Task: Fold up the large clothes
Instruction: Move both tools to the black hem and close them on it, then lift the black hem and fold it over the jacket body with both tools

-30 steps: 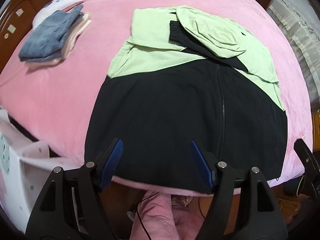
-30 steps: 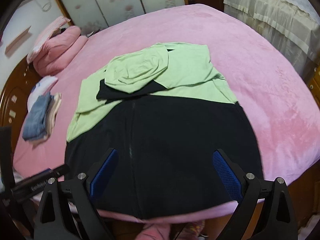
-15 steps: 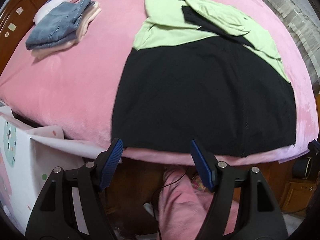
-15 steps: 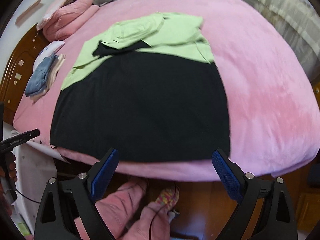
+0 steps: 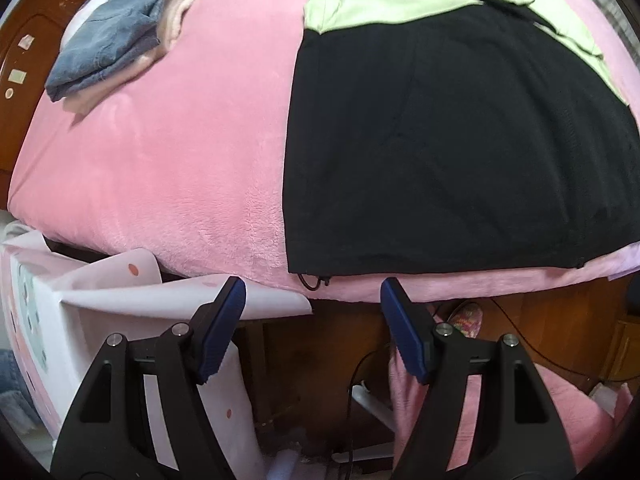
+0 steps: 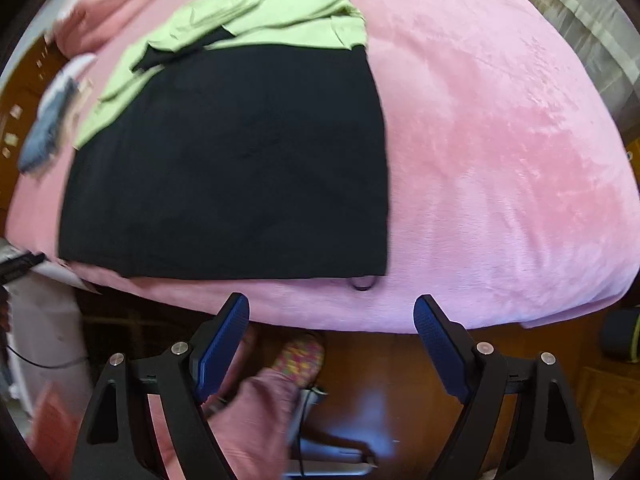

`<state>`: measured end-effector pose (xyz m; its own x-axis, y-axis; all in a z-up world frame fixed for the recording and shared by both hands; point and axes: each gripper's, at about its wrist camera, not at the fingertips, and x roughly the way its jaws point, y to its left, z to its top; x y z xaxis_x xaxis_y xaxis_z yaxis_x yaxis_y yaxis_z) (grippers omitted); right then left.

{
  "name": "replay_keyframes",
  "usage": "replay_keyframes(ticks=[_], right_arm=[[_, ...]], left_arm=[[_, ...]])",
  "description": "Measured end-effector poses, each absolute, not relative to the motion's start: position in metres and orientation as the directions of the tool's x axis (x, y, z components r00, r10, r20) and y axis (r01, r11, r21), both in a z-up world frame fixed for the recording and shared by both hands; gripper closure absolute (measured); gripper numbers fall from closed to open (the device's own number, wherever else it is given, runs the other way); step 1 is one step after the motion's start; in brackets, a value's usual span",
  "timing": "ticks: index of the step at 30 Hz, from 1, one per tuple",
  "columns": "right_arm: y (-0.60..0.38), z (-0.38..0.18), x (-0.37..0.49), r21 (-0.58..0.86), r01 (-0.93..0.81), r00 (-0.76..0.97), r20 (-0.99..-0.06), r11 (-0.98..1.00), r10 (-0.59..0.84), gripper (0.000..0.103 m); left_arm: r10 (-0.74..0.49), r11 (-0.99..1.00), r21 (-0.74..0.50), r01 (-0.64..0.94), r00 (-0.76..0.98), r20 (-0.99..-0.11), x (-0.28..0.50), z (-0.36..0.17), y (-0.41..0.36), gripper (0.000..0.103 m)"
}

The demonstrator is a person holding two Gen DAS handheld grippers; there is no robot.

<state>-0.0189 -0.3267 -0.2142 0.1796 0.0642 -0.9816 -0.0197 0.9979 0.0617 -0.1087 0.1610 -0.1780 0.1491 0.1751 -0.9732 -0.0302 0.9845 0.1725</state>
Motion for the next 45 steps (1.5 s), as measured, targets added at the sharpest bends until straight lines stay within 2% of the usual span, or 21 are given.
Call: replay_keyframes(ticks=[3,8,10,12,18,23,28,32,34,35,36,37,42,45], right_arm=[[-0.338,-0.227,-0.012,0.019,-0.011,0.180,-0.983,1.000,0.020,0.017],[-0.360,-0.246,0.005,0.059,0.062,0.158,-0.986,0.996,0.048,0.019],[-0.367,-0.256,0.013,0.080,0.085,0.158,-0.985,0.993,0.066,0.025],[-0.372,-0.267,0.022,0.090,0.099,0.149,-0.986,0.991,0.075,0.027],[-0.379,-0.292,0.041,0.105,0.098,0.110,-0.989,0.990,0.094,0.028],[-0.387,-0.301,0.048,0.111,0.133,0.092,-0.991,0.985,0.100,0.028],[-0.385,-0.306,0.050,0.095,0.132,0.095,-0.992,0.987,0.083,0.029],[-0.382,-0.306,0.047,0.091,0.166,0.113,-0.991,0.982,0.073,0.038],[-0.384,-0.305,0.047,0.118,0.219,0.112,-0.989,0.968,0.095,0.059],[-0.386,-0.303,0.046,0.121,0.262,0.107,-0.990,0.957,0.095,0.063],[-0.390,-0.301,0.047,0.119,0.324,0.102,-0.991,0.939,0.090,0.072],[-0.393,-0.299,0.047,0.128,0.363,0.104,-0.990,0.923,0.097,0.078],[-0.405,-0.291,0.048,0.223,0.432,0.156,-0.973,0.874,0.171,0.083],[-0.400,-0.278,0.052,0.295,0.423,0.199,-0.953,0.857,0.229,0.084]], left_arm=[[0.164,0.986,0.162,-0.028,0.127,-0.978,-0.099,-0.194,0.169,0.036],[0.118,0.992,0.114,-0.054,0.067,-0.991,-0.086,-0.219,0.180,0.036],[0.085,0.994,0.081,-0.075,0.048,-0.995,-0.079,-0.228,0.187,0.036],[0.038,0.993,0.035,-0.114,0.027,-0.999,-0.071,-0.237,0.196,0.036],[-0.102,0.976,-0.095,-0.198,-0.025,-0.994,-0.052,-0.257,0.220,0.036],[-0.139,0.970,-0.124,-0.210,-0.060,-0.988,-0.041,-0.269,0.231,0.036],[-0.126,0.973,-0.104,-0.204,-0.095,-0.988,-0.030,-0.276,0.229,0.037],[-0.150,0.965,-0.125,-0.228,-0.092,-0.984,-0.031,-0.275,0.226,0.053],[-0.156,0.957,-0.126,-0.262,-0.099,-0.983,-0.030,-0.275,0.226,0.059],[-0.147,0.953,-0.112,-0.281,-0.107,-0.983,-0.028,-0.275,0.225,0.063],[-0.142,0.951,-0.105,-0.290,-0.112,-0.984,-0.025,-0.275,0.222,0.066],[-0.138,0.951,-0.100,-0.292,-0.113,-0.984,-0.024,-0.274,0.220,0.073],[-0.057,0.966,-0.026,-0.258,-0.110,-0.992,-0.016,-0.266,0.202,0.093],[-0.096,0.950,-0.070,-0.305,-0.071,-0.993,-0.021,-0.253,0.203,0.094]])
